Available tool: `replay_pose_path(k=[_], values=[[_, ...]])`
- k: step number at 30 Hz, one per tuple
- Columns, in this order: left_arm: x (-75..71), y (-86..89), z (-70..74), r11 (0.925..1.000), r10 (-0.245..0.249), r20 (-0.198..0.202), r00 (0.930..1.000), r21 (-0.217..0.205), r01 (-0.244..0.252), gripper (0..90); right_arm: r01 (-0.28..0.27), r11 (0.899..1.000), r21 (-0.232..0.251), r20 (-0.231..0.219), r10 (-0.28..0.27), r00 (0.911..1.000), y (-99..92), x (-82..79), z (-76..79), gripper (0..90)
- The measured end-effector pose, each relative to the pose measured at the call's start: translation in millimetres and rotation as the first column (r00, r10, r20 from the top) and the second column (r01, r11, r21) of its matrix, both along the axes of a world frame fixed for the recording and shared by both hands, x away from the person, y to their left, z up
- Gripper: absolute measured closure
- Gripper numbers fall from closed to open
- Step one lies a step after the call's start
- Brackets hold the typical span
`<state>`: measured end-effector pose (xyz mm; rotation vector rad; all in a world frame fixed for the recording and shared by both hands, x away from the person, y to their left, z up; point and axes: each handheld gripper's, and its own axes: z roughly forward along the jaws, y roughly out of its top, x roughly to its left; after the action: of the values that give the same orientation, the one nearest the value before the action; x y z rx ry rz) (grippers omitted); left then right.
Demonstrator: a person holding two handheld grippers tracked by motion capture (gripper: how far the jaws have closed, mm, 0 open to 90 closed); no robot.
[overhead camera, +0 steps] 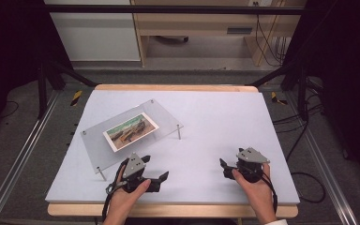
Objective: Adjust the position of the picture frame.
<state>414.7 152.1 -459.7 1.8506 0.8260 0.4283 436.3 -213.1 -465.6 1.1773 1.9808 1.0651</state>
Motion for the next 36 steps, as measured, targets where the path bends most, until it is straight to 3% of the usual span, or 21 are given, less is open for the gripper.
replay_pose_path(k=[5,9,11,13,15,16,23,27,29,30,31,32,36], values=[[-6.0,3.2,4.2,0.9999,0.01,0.016,0.9998,0.0,-0.01,8.8,-0.003,1.0,0.006,-0.013,0.003,0.9999,0.3,0.6,-1.2,18.2],[-12.1,9.8,10.4,0.9982,0.031,0.004,0.9995,0.051,-0.031,10.7,-0.006,1.0,0.0,-0.037,0.006,0.9993,0.5,1.0,-1.9,18.5],[-15.6,14.7,13.1,0.9981,0.048,-0.012,0.9988,0.038,-0.047,10.6,-0.007,1.0,-0.001,-0.038,0.007,0.9993,-0.4,0.7,-1.3,18.7],[-20.7,19.0,16.2,0.9964,0.066,-0.012,0.9977,0.054,-0.065,10.6,-0.004,1.0,0.001,-0.041,0.004,0.9992,-0.9,0.4,-0.9,18.7],[-28.0,22.9,20.7,0.9949,0.075,-0.005,0.9972,0.068,-0.074,10.9,-0.002,1.0,-0.002,-0.043,0.002,0.9991,-1.8,0.0,-0.8,18.7],[-33.6,25.1,24.1,0.9953,0.07,-0.001,0.9976,0.068,-0.069,15.3,0.004,1.0,-0.004,-0.046,-0.004,0.9989,-2.5,0.7,-1.5,18.7],[-51.8,28.9,28.4,0.9857,0.11,0.047,0.9928,0.123,-0.116,12.7,0.01,1.0,-0.004,-0.061,-0.01,0.9981,-4.4,1.5,-3.3,18.6],[-61.0,35.3,27.5,0.9725,0.165,0.087,0.9825,0.152,-0.176,11.8,0.017,1.0,-0.007,-0.067,-0.017,0.9976,-4.8,1.3,-2.5,18.5],[-65.4,43.9,31.8,0.9437,0.219,0.164,0.962,0.215,-0.251,11.4,0.016,1.0,-0.009,-0.079,-0.017,0.9967,-4.9,3.0,-3.4,18.5],[-65.4,43.9,31.8,0.9437,0.219,0.164,0.962,0.215,-0.251,11.4,0.016,1.0,-0.01,-0.086,-0.017,0.9962,-4.8,3.4,-4.0,18.4],[-65.8,47.0,33.2,0.9369,0.23,0.187,0.9551,0.223,-0.269,11.4,0.016,1.0,-0.01,-0.086,-0.017,0.9962,-4.8,3.4,-4.0,18.4],[-66.2,50.6,34.1,0.9377,0.238,0.186,0.9532,0.212,-0.276,11.4,0.015,1.0,-0.015,-0.089,-0.017,0.9959,-5.1,3.9,-4.7,18.4],[-69.1,67.2,34.8,0.9336,0.304,0.127,0.9442,0.158,-0.322,11.4,0.02,1.0,-0.013,-0.102,-0.021,0.9946,-5.6,2.7,-4.5,18.3]])
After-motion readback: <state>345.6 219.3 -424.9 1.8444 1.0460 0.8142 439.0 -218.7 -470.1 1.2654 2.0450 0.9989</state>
